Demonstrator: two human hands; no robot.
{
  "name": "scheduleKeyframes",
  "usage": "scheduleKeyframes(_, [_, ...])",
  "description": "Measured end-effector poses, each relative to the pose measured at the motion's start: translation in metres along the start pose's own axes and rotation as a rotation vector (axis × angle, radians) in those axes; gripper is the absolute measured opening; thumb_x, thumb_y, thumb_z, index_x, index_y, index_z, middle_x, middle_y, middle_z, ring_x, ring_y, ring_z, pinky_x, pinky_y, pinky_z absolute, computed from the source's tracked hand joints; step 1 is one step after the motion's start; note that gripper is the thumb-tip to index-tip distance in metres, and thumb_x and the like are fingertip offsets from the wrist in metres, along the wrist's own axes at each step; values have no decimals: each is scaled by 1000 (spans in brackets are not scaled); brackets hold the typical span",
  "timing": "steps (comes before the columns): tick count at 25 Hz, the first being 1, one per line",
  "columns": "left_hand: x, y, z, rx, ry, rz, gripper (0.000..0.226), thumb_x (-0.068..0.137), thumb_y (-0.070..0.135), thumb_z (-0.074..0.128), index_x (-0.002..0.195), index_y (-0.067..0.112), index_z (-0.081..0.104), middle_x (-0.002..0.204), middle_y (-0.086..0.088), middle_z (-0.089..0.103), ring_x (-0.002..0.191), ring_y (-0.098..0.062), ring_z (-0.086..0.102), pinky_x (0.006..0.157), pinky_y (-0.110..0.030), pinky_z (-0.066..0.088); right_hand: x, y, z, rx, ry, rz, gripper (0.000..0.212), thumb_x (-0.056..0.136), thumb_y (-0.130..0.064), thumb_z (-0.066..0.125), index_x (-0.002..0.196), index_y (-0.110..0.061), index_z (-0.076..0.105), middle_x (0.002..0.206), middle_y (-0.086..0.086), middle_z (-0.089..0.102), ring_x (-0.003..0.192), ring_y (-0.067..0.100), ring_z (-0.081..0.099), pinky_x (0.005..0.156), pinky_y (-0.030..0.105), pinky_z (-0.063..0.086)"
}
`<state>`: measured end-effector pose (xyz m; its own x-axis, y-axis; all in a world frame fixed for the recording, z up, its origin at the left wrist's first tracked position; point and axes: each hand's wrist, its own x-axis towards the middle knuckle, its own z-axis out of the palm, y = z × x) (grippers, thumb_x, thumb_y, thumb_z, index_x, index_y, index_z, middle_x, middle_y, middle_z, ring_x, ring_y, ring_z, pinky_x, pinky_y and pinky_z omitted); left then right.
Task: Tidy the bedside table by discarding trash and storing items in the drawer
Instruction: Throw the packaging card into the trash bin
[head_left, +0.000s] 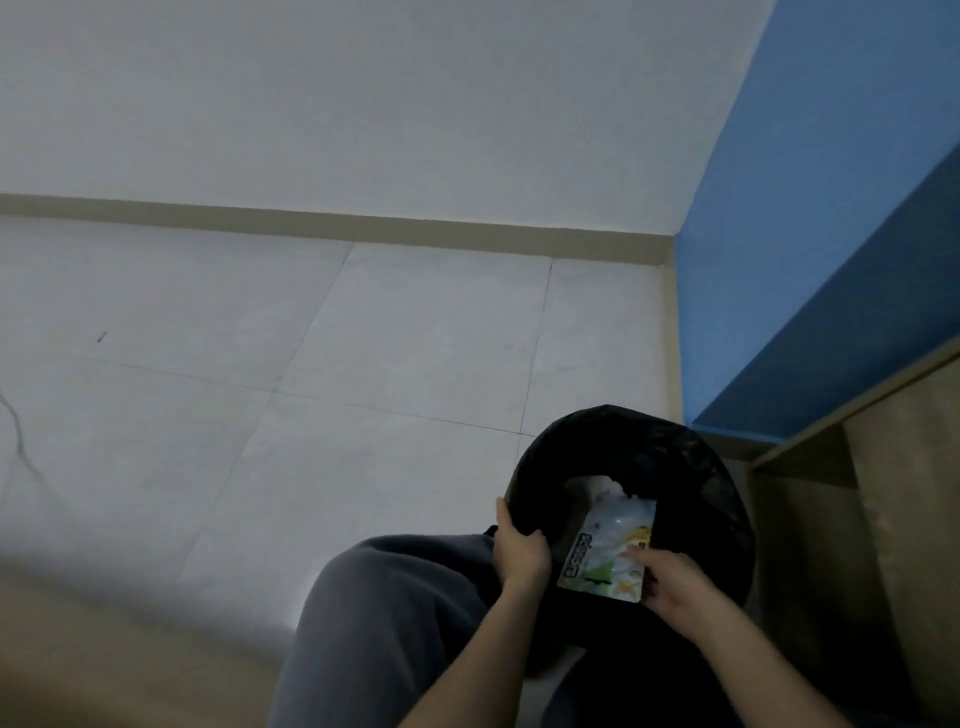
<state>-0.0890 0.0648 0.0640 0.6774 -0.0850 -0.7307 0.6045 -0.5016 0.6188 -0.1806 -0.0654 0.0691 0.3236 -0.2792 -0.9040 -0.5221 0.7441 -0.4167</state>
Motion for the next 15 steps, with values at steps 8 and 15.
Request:
scheduleKeyframes(8, [20, -9, 20, -418, 18, -128, 66, 88, 3, 55, 146, 18, 28, 138, -14, 46, 124, -34, 49, 108, -44, 39, 5, 8, -13, 95, 101, -71, 33, 92, 4, 40, 125, -1, 43, 114, 23, 56, 76, 29, 58, 60, 31, 53])
scheduleKeyframes(15, [96, -104, 79, -124, -4, -295, 42, 92, 17, 43, 128, -4, 51, 129, -27, 56, 118, -39, 55, 99, -45, 48, -15, -28, -50, -474, 770, -348, 45, 82, -5, 59, 126, -9, 51, 140, 17, 41, 129, 36, 34, 103, 45, 31])
